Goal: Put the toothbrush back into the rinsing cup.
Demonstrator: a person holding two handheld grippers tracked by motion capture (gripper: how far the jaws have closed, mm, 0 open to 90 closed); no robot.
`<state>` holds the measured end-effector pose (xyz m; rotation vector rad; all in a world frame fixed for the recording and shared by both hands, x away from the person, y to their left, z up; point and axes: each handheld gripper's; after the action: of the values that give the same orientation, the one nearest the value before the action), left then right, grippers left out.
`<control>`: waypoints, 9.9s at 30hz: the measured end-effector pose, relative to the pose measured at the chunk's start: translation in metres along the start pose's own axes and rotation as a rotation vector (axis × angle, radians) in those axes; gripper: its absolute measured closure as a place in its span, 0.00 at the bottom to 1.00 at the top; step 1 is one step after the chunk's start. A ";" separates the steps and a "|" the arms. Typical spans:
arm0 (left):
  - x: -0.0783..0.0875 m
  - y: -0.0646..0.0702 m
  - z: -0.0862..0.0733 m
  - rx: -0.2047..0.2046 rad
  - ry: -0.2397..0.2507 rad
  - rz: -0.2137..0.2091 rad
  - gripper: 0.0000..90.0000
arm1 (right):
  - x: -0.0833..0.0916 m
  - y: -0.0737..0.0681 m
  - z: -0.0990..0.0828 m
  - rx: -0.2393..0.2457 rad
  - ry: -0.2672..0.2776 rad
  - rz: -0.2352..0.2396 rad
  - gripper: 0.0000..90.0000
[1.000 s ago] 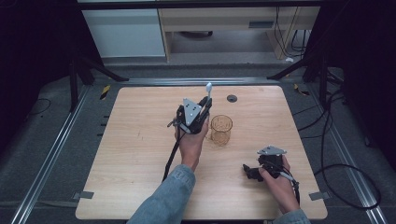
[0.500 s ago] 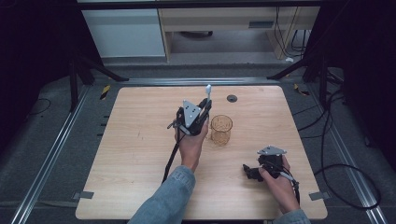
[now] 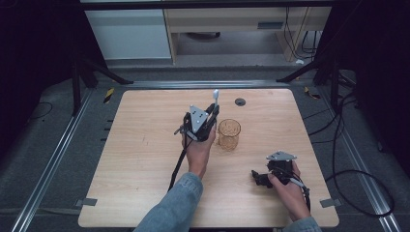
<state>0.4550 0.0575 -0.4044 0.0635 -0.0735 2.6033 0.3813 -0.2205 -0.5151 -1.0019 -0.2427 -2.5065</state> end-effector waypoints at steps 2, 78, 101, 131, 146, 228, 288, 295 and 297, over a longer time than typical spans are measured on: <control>0.000 0.000 -0.003 0.006 -0.003 0.002 0.88 | 0.000 0.000 0.000 0.000 0.000 0.001 0.01; -0.002 0.001 -0.062 0.009 -0.073 0.011 0.87 | 0.000 0.000 0.000 0.017 0.002 0.005 0.01; -0.002 0.003 -0.065 0.001 -0.098 0.012 0.87 | 0.000 0.000 0.000 0.015 0.002 0.007 0.01; -0.001 0.000 -0.067 0.009 -0.111 0.024 0.78 | 0.000 -0.001 0.000 0.007 0.000 0.009 0.00; 0.001 0.000 -0.066 0.004 -0.122 0.017 0.70 | 0.000 -0.001 0.000 0.006 0.000 0.009 0.00; 0.050 -0.042 -0.038 -0.143 -0.701 -0.163 0.09 | -0.001 -0.003 0.001 0.016 0.001 0.014 0.00; 0.109 -0.195 -0.110 0.068 -0.805 0.098 0.08 | -0.001 -0.004 0.001 0.015 0.001 0.015 0.00; 0.109 -0.194 -0.116 0.062 -0.740 0.100 0.05 | -0.001 -0.004 0.001 0.015 0.001 0.015 0.00; 0.110 -0.194 -0.119 0.060 -0.713 0.100 0.04 | -0.001 -0.003 0.001 0.015 0.001 0.014 0.00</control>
<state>0.4563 0.2875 -0.5085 1.0235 -0.2547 2.5478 0.3811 -0.2167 -0.5153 -0.9927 -0.2529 -2.4885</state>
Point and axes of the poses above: each handheld gripper's, and its own axes: x roughly backward along the jaws, z roughly out of its top, y roughly to its right
